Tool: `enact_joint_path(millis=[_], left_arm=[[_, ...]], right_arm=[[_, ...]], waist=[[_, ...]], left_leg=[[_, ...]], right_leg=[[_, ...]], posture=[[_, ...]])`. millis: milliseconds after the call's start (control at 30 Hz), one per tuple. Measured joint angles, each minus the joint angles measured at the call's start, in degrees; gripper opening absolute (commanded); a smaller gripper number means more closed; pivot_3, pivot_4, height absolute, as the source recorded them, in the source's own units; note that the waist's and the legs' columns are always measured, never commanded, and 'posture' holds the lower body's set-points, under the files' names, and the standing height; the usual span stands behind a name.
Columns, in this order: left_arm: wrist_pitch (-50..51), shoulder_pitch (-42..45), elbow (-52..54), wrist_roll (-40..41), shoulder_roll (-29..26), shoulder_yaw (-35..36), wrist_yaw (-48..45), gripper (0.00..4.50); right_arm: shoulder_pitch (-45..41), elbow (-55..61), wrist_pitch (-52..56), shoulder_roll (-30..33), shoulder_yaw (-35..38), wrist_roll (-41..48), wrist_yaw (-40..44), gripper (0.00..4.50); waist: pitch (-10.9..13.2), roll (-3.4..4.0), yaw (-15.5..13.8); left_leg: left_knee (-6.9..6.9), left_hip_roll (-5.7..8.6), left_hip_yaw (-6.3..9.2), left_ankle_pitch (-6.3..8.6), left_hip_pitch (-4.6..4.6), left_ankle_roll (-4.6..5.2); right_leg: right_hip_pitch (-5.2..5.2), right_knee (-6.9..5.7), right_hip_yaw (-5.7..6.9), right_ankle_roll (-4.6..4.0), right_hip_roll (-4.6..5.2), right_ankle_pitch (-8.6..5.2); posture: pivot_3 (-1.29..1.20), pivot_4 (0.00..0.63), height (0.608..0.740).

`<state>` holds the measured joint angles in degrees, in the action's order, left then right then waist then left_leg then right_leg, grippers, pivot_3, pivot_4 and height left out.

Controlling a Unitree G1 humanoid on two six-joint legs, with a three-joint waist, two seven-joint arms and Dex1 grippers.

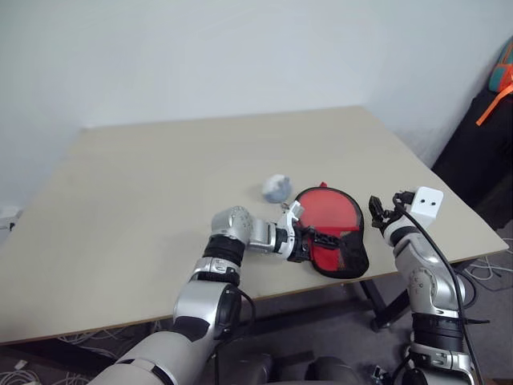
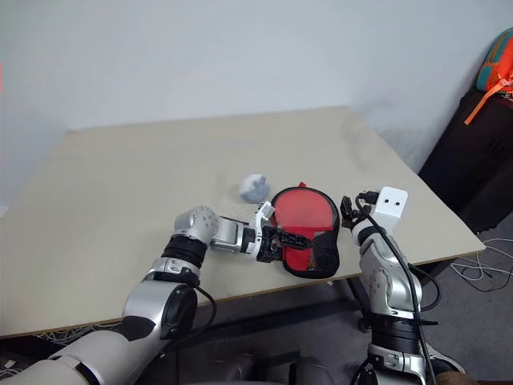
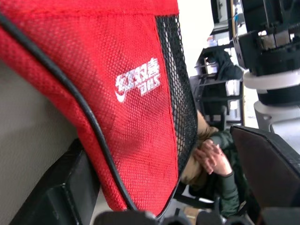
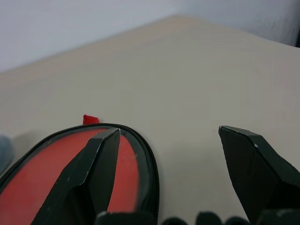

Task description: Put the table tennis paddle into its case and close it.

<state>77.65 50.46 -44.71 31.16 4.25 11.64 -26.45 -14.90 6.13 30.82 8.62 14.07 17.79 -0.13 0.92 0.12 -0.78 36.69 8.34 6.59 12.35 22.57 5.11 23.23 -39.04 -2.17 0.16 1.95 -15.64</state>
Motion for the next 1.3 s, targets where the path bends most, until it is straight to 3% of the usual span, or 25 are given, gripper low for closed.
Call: enact_joint_path(millis=[300,333,633,833,1067,1167,1300], left_arm=[[0.66,-0.22,-0.72,0.78,0.73,4.42,3.08,0.14],[0.87,-0.32,-0.72,0.79,0.78,4.58,3.28,0.05],[4.14,-0.37,-0.32,0.3,-0.7,3.68,4.64,0.05],[12.83,-0.39,2.98,2.52,-4.85,3.14,6.32,0.05],[14.01,-5.16,5.17,22.73,-11.93,-9.27,8.54,0.05],[14.01,-7.2,7.1,34.25,-14.77,-15.87,12.13,0.05],[13.95,-8.47,7.86,46.29,-16.55,-19.52,19.51,0.05]], right_arm=[[0.18,0.03,0.0,0.01,0.03,-0.02,-0.06,3.66],[0.18,0.03,0.0,0.02,0.03,-0.02,-0.06,3.66],[0.18,0.03,0.0,0.21,-0.25,-1.02,-0.04,3.66],[0.55,0.06,0.0,0.19,-0.32,-1.06,-0.04,3.66],[1.54,0.14,-0.01,0.21,-0.4,-1.13,-0.04,3.66],[1.6,0.16,-0.01,0.21,-0.99,-1.37,0.03,3.66],[1.62,0.16,0.0,0.21,-1.35,-1.73,0.17,3.66]], waist=[[0.0,0.0,0.04],[0.0,0.0,0.05],[0.0,0.0,0.09],[0.0,0.0,0.69],[0.0,0.01,0.65],[0.0,0.0,0.52],[0.0,0.0,0.45]], left_leg=[[-0.03,0.0,0.0,0.0,0.02,0.0],[-0.03,0.0,0.0,0.0,0.02,0.0],[-0.05,-0.01,0.0,0.0,0.01,0.0],[-0.15,-0.03,0.0,0.01,0.0,-0.02],[-0.1,-0.04,0.0,0.01,0.0,-0.03],[-0.08,-0.03,0.0,0.01,0.01,-0.02],[-0.07,-0.03,0.0,0.01,0.0,-0.02]], right_leg=[[0.04,-0.01,0.0,0.0,0.0,0.0],[0.05,-0.01,-0.01,0.0,-0.01,0.0],[0.07,-0.02,-0.01,0.0,-0.02,0.0],[0.13,-0.03,-0.02,0.01,-0.03,-0.01],[0.1,-0.03,-0.02,0.01,-0.03,-0.01],[0.09,-0.04,-0.02,0.01,-0.02,-0.01],[0.08,-0.03,-0.03,0.01,-0.02,-0.01]], posture=[[0.0,0.0,0.74],[0.0,0.0,0.74],[0.0,0.0,0.74],[0.0,0.0,0.74],[0.0,0.0,0.74],[0.0,0.0,0.74],[0.0,0.0,0.74]])
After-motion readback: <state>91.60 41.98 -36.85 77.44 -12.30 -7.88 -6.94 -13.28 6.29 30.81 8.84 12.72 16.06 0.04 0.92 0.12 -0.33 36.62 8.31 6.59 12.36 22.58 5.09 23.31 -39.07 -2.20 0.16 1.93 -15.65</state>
